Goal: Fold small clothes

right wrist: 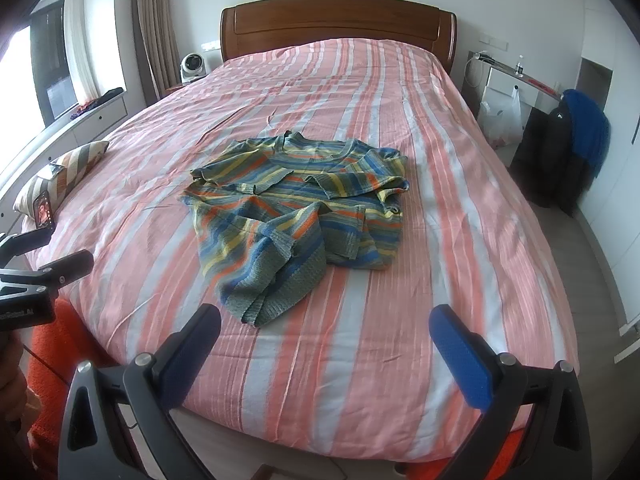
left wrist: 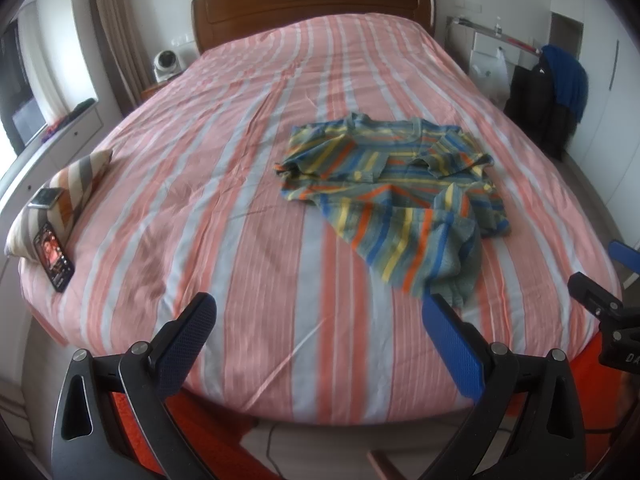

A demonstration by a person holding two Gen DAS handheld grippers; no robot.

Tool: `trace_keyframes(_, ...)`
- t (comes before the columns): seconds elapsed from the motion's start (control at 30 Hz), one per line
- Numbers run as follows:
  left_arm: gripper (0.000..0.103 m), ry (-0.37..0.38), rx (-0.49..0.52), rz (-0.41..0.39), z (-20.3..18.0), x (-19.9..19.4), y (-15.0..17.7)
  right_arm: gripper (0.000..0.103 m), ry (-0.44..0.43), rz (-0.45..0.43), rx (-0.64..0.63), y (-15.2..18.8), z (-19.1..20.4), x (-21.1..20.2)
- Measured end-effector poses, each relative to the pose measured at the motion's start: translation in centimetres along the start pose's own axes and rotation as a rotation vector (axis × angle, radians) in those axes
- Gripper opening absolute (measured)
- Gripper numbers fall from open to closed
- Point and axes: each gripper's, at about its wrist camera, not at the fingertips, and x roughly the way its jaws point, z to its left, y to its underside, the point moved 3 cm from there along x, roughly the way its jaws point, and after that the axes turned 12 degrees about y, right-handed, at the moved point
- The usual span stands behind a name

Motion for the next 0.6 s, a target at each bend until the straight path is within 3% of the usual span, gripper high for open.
trace_keyframes(0.6,0.103,-0.005,-0.003,0.006,0.36,0.14,0.1,0.103,0.0,0.007,0.003,-0.05,-0.03,0.09)
